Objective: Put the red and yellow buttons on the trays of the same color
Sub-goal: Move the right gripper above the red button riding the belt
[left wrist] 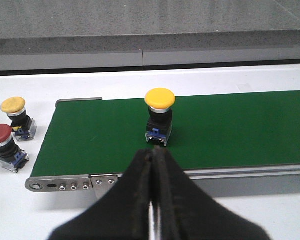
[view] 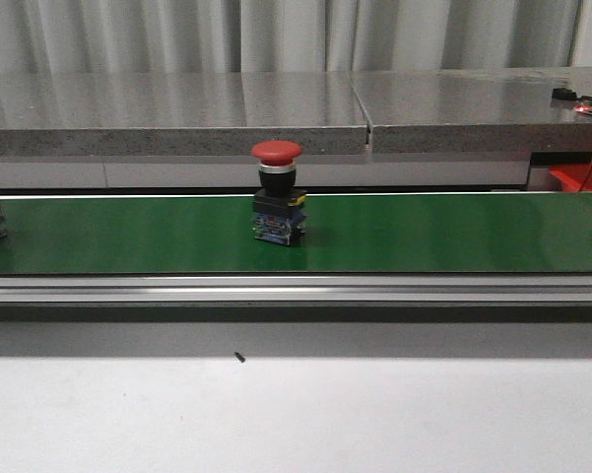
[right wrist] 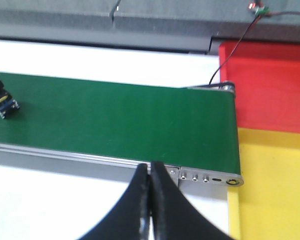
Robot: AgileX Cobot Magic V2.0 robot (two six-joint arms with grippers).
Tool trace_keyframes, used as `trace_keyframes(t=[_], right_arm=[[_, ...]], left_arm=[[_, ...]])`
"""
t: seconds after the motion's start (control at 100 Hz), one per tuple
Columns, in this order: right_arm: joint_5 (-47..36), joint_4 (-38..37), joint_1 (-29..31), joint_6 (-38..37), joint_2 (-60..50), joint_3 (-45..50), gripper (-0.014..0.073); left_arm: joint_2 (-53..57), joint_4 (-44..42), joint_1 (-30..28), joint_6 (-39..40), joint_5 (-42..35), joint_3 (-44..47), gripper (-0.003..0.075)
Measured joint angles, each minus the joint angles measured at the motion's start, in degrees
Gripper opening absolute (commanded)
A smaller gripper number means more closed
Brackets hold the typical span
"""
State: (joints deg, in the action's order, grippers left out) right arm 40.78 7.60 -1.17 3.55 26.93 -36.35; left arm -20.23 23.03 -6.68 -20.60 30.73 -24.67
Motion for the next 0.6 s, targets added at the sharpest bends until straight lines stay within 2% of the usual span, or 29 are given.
trace_keyframes(t=[0.15,0.4,0.45,0.52,0.6], right_arm=[[3.02,0.39,0.00,0.00,9.94,-8.35,-0.0068],[3.28,2.74,0.00,0.00,21.70,-12.79,-0.0050],[3.83,3.05,0.00,0.20,23.38,-12.89,-0.0004],[4.98,3.28,0.00,0.56,25.37,-12.89,0.0122],[6.29,3.42,0.00,0.67,27.05,-12.89,0.0346]], left_arm=[[0.00,0.00,0.00,0.00,0.00,0.00,-0.0020],[0.00,0.00,0.00,0.00,0.00,0.00,-0.0020],[0.00,0.00,0.00,0.00,0.00,0.00,-0.0020],[0.00,0.00,0.00,0.00,0.00,0.00,-0.0020],[0.00,0.00,0.00,0.00,0.00,0.00,-0.0020]])
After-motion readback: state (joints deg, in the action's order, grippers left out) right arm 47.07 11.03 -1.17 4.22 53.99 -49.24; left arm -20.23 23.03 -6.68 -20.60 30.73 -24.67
